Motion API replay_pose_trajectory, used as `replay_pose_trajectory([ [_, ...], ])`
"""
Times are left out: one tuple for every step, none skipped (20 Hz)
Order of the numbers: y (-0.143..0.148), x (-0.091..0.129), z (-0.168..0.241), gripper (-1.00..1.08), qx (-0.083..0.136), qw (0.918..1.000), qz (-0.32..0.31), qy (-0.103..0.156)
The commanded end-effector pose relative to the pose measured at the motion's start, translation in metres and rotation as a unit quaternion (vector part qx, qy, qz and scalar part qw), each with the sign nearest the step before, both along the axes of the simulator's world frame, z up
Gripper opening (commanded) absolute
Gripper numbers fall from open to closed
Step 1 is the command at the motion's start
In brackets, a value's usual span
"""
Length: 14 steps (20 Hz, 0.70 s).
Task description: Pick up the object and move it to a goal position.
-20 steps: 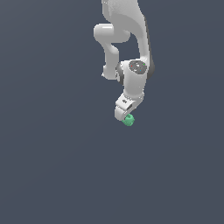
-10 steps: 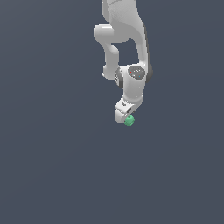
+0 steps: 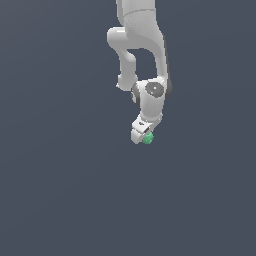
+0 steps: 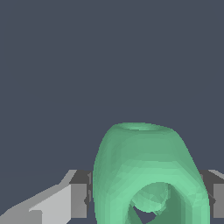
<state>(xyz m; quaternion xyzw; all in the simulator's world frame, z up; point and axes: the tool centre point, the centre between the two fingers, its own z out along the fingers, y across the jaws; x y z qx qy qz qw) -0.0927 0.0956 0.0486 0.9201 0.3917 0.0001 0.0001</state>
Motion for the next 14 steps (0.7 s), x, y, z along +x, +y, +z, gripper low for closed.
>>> replay_pose_trajectory([
  [0.0004, -0.0002, -0.0011, -1.00, 0.000, 1.0000, 0.000, 0.000],
  [0.0004, -0.0002, -0.0011, -1.00, 0.000, 1.0000, 0.000, 0.000],
  [0.0004, -0.0002, -0.0011, -1.00, 0.000, 1.0000, 0.000, 0.000],
  [0.0004, -0.0002, -0.0011, -1.00, 0.000, 1.0000, 0.000, 0.000],
  [0.0004, -0.0002, -0.0011, -1.00, 0.000, 1.0000, 0.000, 0.000],
  [0.0004, -0.0002, -0.0011, -1.00, 0.000, 1.0000, 0.000, 0.000],
  [0.0004, -0.0002, -0.0011, -1.00, 0.000, 1.0000, 0.000, 0.000],
  [0.0004, -0.0002, -0.0011, -1.00, 0.000, 1.0000, 0.000, 0.000],
  [-0.0003, 0.0003, -0.0001, -1.00, 0.000, 1.0000, 0.000, -0.001],
  [-0.0006, 0.0005, 0.0000, -1.00, 0.000, 1.0000, 0.000, -0.001],
  [-0.0015, 0.0009, 0.0000, -1.00, 0.000, 1.0000, 0.000, -0.001],
  [-0.0030, 0.0016, 0.0000, -1.00, 0.000, 1.0000, 0.000, -0.001],
  [-0.0051, 0.0026, 0.0001, -1.00, 0.000, 1.0000, 0.000, -0.001],
  [-0.0079, 0.0040, 0.0002, -1.00, 0.000, 1.0000, 0.000, -0.001],
])
